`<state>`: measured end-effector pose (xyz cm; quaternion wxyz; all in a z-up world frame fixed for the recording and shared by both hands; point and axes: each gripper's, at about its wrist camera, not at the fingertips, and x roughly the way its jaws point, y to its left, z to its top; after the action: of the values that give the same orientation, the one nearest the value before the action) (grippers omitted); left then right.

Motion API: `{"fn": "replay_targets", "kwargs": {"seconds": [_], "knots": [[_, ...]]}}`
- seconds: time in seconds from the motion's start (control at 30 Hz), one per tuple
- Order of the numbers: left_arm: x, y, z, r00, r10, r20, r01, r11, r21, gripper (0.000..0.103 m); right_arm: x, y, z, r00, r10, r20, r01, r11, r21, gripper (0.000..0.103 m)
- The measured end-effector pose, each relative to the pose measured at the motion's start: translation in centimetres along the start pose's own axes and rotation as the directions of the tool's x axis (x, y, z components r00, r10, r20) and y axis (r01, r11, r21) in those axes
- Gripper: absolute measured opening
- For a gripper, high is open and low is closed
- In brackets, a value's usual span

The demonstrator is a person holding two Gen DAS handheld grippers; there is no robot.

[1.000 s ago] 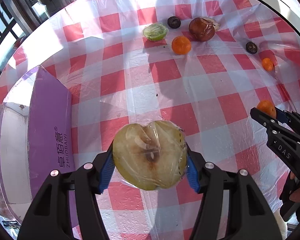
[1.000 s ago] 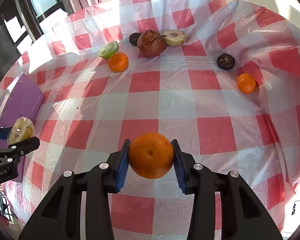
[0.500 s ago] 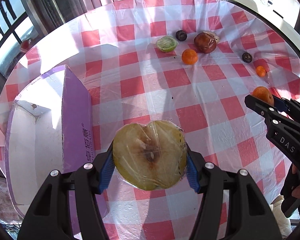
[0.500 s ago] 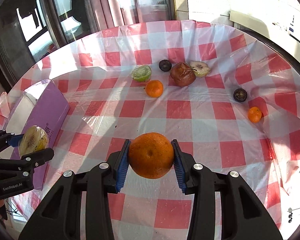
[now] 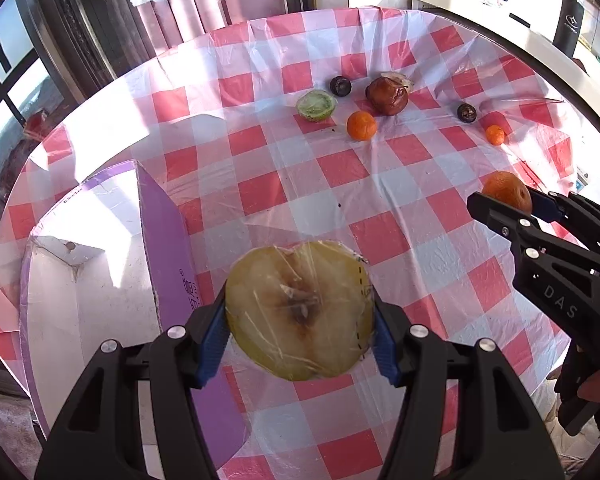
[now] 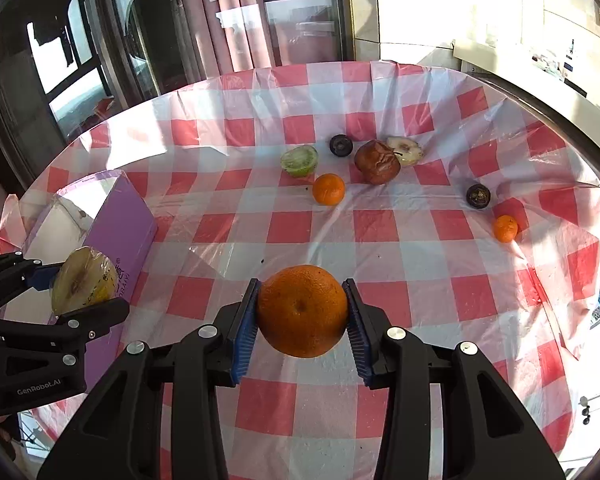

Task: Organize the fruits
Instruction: 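Carry the halved pear and orange over the white box with both grippers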

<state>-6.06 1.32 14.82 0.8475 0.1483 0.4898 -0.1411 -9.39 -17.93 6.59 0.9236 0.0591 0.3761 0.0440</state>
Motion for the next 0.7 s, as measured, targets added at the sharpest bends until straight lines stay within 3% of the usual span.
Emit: {"fn": "replay_targets", "kwargs": {"seconds": [0.37,0.7], "knots": [[-1.4,2.7,-0.2,0.998,-0.032,0.050,0.030,0.999,0.043,0.060,-1.6,3.1,-0.1,0.999,-0.028,0.033,0.028,1.000,0.015,0.041],[-2.0,6.9,-1.6,0.997,-0.026,0.067,0.023,0.999,0.042,0.060,-2.2,8.5,0.2,0.998,0.011,0.063,-0.010,1.000,-0.020,0.041]]}}
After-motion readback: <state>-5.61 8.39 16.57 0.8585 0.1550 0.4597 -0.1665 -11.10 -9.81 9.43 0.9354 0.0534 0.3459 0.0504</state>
